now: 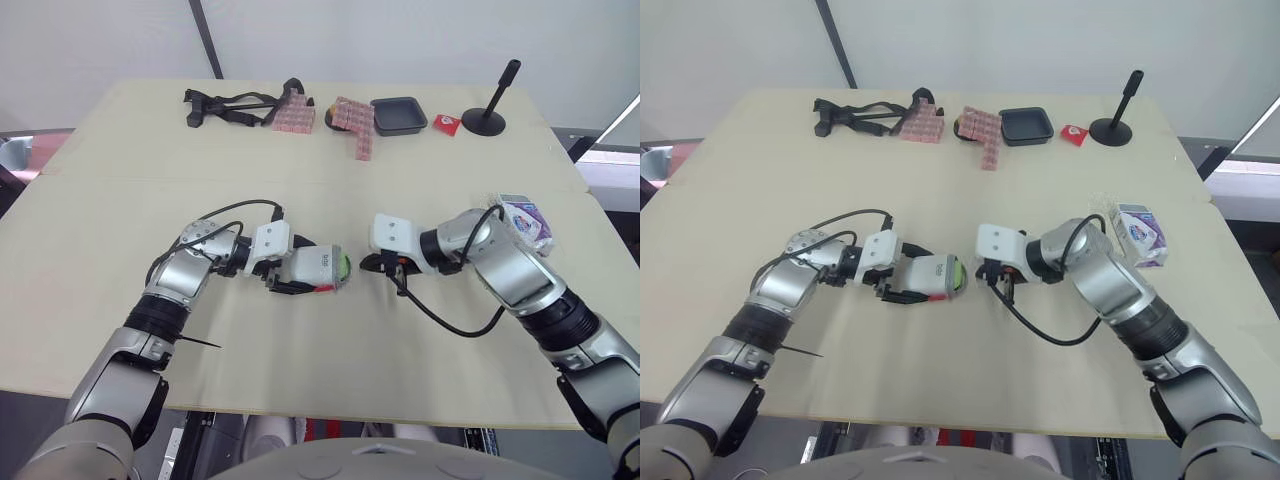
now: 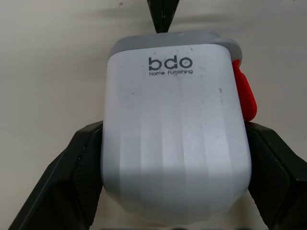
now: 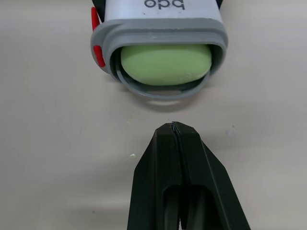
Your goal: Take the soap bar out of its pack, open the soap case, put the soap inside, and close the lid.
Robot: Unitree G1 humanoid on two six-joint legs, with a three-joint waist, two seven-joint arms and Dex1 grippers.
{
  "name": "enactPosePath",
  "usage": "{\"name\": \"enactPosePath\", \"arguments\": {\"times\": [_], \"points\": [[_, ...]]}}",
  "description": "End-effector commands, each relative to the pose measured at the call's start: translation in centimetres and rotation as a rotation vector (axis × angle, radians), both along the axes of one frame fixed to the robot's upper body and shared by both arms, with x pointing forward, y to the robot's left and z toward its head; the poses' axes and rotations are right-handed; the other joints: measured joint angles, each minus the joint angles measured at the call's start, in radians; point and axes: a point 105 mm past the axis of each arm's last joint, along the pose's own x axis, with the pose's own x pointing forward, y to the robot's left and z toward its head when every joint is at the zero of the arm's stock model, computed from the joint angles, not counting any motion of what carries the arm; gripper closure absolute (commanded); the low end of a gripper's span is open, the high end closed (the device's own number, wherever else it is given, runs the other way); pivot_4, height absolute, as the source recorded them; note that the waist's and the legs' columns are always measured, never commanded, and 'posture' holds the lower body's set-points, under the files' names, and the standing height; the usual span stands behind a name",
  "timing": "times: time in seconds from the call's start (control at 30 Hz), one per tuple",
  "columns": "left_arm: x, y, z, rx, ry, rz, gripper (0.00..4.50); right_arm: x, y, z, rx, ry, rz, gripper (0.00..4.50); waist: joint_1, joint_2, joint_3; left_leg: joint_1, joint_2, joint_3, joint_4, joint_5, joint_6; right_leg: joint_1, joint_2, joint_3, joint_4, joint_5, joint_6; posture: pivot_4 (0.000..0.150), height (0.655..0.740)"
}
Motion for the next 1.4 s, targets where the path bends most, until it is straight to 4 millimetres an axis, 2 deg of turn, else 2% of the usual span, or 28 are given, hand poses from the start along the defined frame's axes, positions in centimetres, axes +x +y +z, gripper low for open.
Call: {"name": "enactPosePath", "arguments": {"times": [0.03, 0.2, 0.43, 0.63, 0.93, 1.13, 1.23, 1.33, 1.37, 1.4], "points": [[-0.2, -0.3, 0.2, -0.003, -0.017, -0.013, 1.01, 0.4, 0.0, 0.9, 0.017, -0.036, -0.007, 4.49, 0.001, 0.0, 0.0, 0.0, 0.0, 0.0, 0.0, 0.0, 0.0, 0.0, 0.0, 0.0, 0.0, 0.0, 0.0, 0.15, 0.74], [-0.4, -0.6, 0.4, -0.034, -0.019, -0.006, 1.01, 0.6, -1.7, 0.7, 0.059, -0.035, -0.092, 4.49, 0.011, 0.0, 0.0, -0.001, 0.0, 0.0, 0.0, 0.0, 0.0, 0.0, 0.0, 0.0, 0.0, 0.0, 0.0, 0.15, 0.74], [-1.2, -1.1, 0.8, -0.109, -0.017, -0.001, 1.01, -0.2, -4.4, 0.4, 0.189, -0.03, -0.228, 4.49, 0.021, 0.0, 0.0, -0.001, 0.0, 0.0, 0.0, 0.0, 0.0, 0.0, 0.0, 0.0, -0.002, 0.0, 0.0, 0.15, 0.74], [-2.1, -1.5, 0.6, -0.124, -0.014, -0.018, 1.01, -1.5, -5.2, 0.8, 0.373, -0.044, -0.295, 4.49, 0.021, 0.0, 0.0, -0.001, 0.0, 0.0, -0.001, 0.0, 0.0, 0.0, 0.0, 0.0, -0.003, 0.0, 0.0, 0.15, 0.74], [-2.1, -2.0, 0.3, -0.127, -0.028, 0.003, 1.01, -2.6, -6.6, -1.3, 0.454, -0.133, -0.41, 4.49, 0.016, 0.0, 0.0, -0.001, 0.0, 0.0, -0.001, 0.0, 0.0, 0.0, -0.001, 0.0, -0.006, 0.0, 0.0, 0.15, 0.74], [-1.7, -2.3, 0.6, -0.134, -0.054, 0.015, 1.01, -2.9, -6.9, -1.3, 0.537, -0.14, -0.421, 4.49, 0.002, 0.0, 0.0, -0.001, 0.0, 0.0, -0.002, 0.0, 0.0, 0.0, -0.001, 0.0, -0.007, 0.0, 0.0, 0.15, 0.74], [-1.7, -2.4, 0.6, -0.134, -0.057, 0.013, 1.01, -3.4, -7.0, -1.0, 0.561, -0.093, -0.383, 3.69, -0.003, 0.0, 0.0, -0.001, 0.0, 0.0, -0.002, 0.0, 0.0, 0.0, -0.001, 0.0, -0.008, 0.0, 0.0, 0.15, 0.74], [-1.7, -2.5, 0.6, -0.13, -0.068, 0.006, 1.01, -4.1, -6.6, -0.3, 0.606, 0.008, -0.336, 2.66, -0.006, 0.0, 0.0, -0.001, 0.0, 0.0, -0.002, 0.0, 0.0, 0.001, -0.001, 0.0, -0.008, 0.0, 0.0, 0.15, 0.74], [-1.6, -2.6, 0.7, -0.13, -0.078, 0.004, 1.01, -4.4, -6.4, -0.2, 0.612, 0.072, -0.333, 2.58, -0.006, 0.0, 0.0, -0.001, 0.0, 0.0, -0.002, 0.0, 0.0, 0.001, -0.001, 0.0, -0.008, 0.0, 0.0, 0.15, 0.74], [-1.6, -2.6, 0.8, -0.131, -0.088, 0.003, 1.01, -4.7, -6.2, -0.2, 0.616, 0.129, -0.33, 1.95, -0.006, 0.0, 0.0, -0.001, 0.0, -0.001, -0.002, 0.0, 0.0, 0.001, -0.001, -0.001, -0.008, 0.0, 0.0, 0.15, 0.74]]}}
